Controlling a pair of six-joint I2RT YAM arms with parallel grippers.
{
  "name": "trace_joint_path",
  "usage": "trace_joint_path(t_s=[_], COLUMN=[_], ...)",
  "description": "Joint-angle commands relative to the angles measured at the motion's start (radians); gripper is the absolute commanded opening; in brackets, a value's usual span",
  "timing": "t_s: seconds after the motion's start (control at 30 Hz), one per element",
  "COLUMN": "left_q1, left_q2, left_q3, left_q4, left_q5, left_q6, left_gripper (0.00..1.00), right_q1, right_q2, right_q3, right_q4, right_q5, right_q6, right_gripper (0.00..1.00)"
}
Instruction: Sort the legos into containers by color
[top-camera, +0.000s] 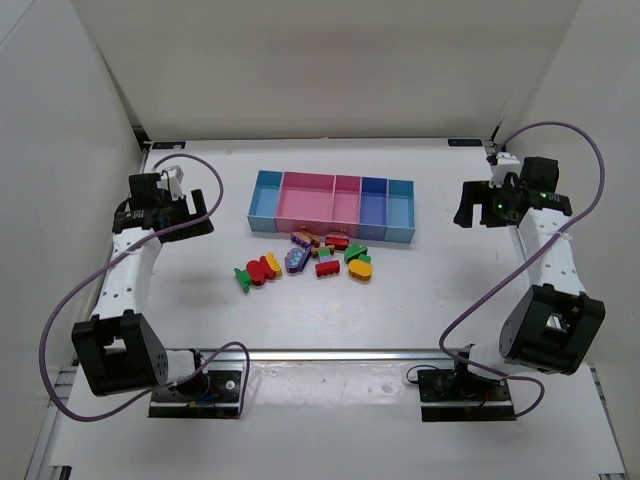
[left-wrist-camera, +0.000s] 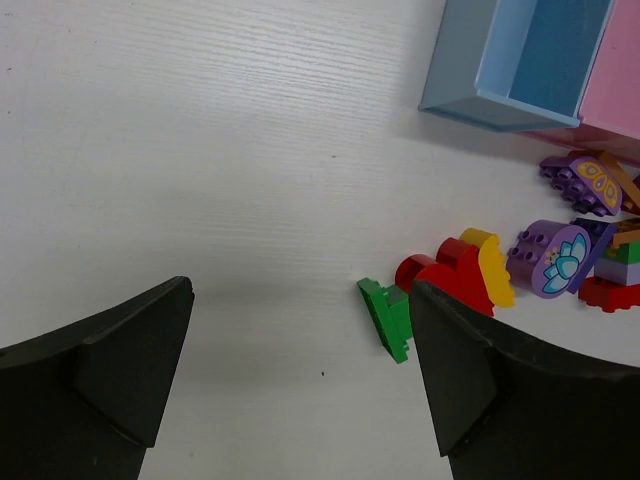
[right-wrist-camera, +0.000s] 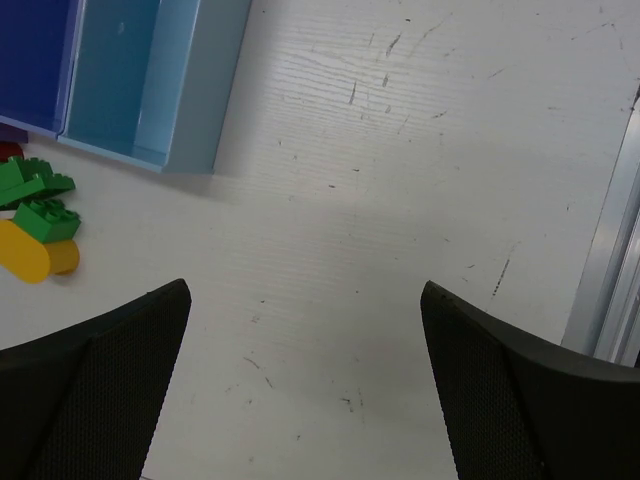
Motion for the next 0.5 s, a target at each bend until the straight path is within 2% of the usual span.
trace_joint_path(t_s=[0.0, 0.1, 0.2, 0.23, 0.27, 0.37, 0.4, 0.47], left_q1=[-0.003, -0.003, -0.004, -0.009, -0.035, -0.114, -0.203, -0.259], left_q2=[-0.015, -0.032, -0.075, -0.087, -0.102, -0.084, -0.078, -0.075], left_q3=[0.032, 0.036, 0.026, 0.022, 0.019, 0.048, 0.062, 0.065], left_q4=[0.016, 0.007, 0.005, 0.005, 0.001, -0.072, -0.094, -0.119], left_q5=[0.005, 0.068, 0.278, 0.392, 0.424, 0.464, 0.461, 0.441], left_q6=[0.009, 0.067, 0.144, 0.193, 0.217, 0.291, 0.32, 0.386], left_gripper=[0.99, 1.0, 1.0, 1.0, 0.99, 0.95, 0.95, 0.89], right_q1=[-0.003, -0.003, -0.003, -0.001, -0.003, -0.001, -0.001, -0.003], right_q2=[-0.001, -0.006, -0.011, -0.015, -0.018, -0.02, -0.021, -0.021], right_q3=[-0.014, -0.019, -0.026, -0.029, -0.032, -0.034, -0.034, -0.034], right_q4=[0.03, 0.027, 0.024, 0.024, 0.021, 0.015, 0.012, 0.015], right_q5=[-0.012, -0.012, -0.011, -0.012, -0.014, -0.025, -0.028, -0.029], right_q6=[-0.006, -0.009, -0.012, -0.013, -0.02, -0.032, -0.033, -0.035], right_gripper=[0.99, 0.99, 0.99, 0.99, 0.99, 0.99, 0.99, 0.99])
